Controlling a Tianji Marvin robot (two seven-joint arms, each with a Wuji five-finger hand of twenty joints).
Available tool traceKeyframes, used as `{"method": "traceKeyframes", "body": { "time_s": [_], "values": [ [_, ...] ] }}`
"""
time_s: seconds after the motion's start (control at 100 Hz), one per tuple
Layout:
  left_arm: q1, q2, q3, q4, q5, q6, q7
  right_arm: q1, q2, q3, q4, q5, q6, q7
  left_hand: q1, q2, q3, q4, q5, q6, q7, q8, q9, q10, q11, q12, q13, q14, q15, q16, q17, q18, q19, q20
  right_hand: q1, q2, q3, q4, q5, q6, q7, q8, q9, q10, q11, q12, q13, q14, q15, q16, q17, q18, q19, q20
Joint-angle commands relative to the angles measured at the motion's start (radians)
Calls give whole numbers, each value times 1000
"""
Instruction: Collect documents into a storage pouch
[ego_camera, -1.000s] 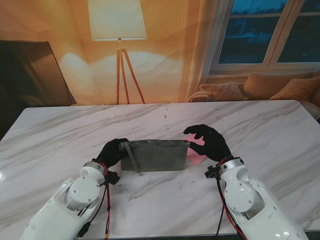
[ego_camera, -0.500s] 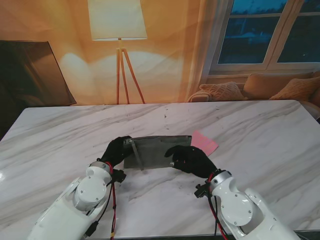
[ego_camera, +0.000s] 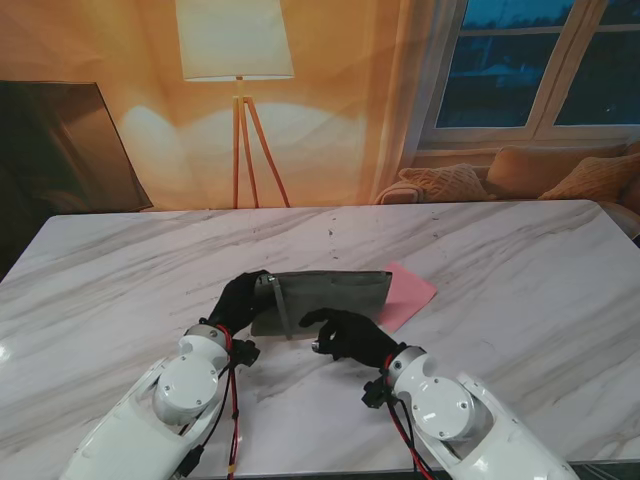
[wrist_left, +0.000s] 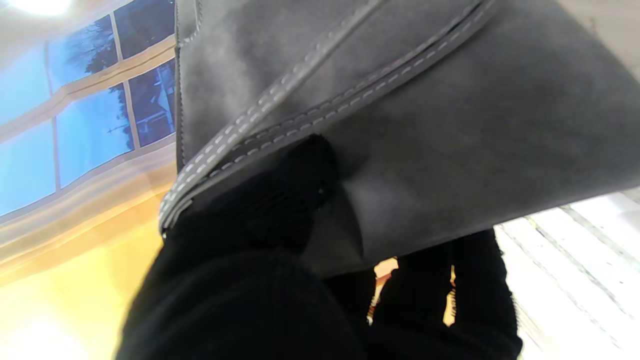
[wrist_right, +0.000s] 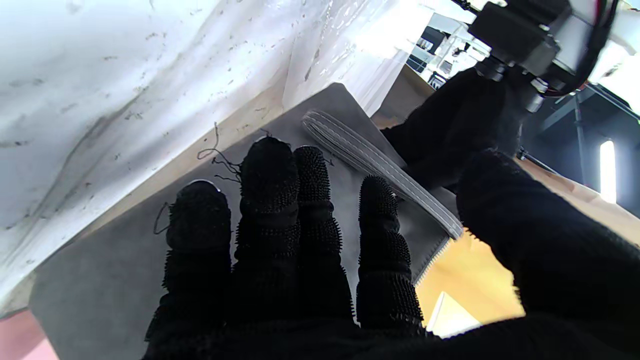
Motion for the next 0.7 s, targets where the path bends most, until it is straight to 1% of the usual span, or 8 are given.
{"method": "traceKeyframes", "body": {
  "time_s": [0.0,0.15,0.32,0.51,0.61,0.69],
  "values": [
    [10,-10,5,-22,0,-10,-6,13,-11,-12,19,9,22,19,46,44,38,13,67,-48,147,105,57,1,36,18,29,61,13,12,-20,-52,28,-10,-19,-8,-11,31,-50,-3,-17,-12,-7,-2,23,18,19,-13,31,15,3,-6,33,16],
    [12,-10,11,-28,0,-17,-4,41,-15,-40,48,40,46,38,45,43,41,12,67,-51,149,108,57,-4,35,19,27,57,12,10,-22,-54,21,-14,-16,-7,-9,30,-49,-21,-11,-15,-23,1,27,24,10,-12,31,14,-4,-5,32,12],
    [9,-11,16,-26,-10,-25,-5,64,-27,-65,74,63,68,24,47,43,40,11,67,-52,151,112,56,-5,34,21,25,55,10,9,-24,-52,16,-17,-17,-5,-13,30,-62,-10,-10,-18,-39,-4,25,27,0,-15,26,12,-13,-8,26,7],
    [14,-11,16,-33,-15,-22,-8,80,-33,-80,93,75,83,20,46,38,42,11,68,-53,150,116,60,-4,33,22,30,55,12,9,-24,-52,15,-18,-15,-3,-15,30,-77,-18,-4,-14,-48,-7,22,26,-8,-18,18,9,-18,-10,20,2],
    [15,-12,17,-35,-13,-20,-4,89,-38,-88,100,103,95,26,39,30,54,9,74,-54,148,113,69,-3,31,16,38,55,13,7,-22,-49,16,-18,-1,1,-12,31,-66,-69,-2,-14,-52,-3,20,26,-16,-15,14,8,-25,-11,11,-2],
    [14,-12,18,-34,-10,-18,-2,97,-41,-98,108,113,95,27,32,25,66,7,75,-52,144,109,77,-3,28,10,43,55,12,5,-18,-47,17,-18,14,5,-8,30,-15,-102,13,-9,-62,-1,14,24,-24,-17,7,7,-30,-7,5,-5]
  ]
}}
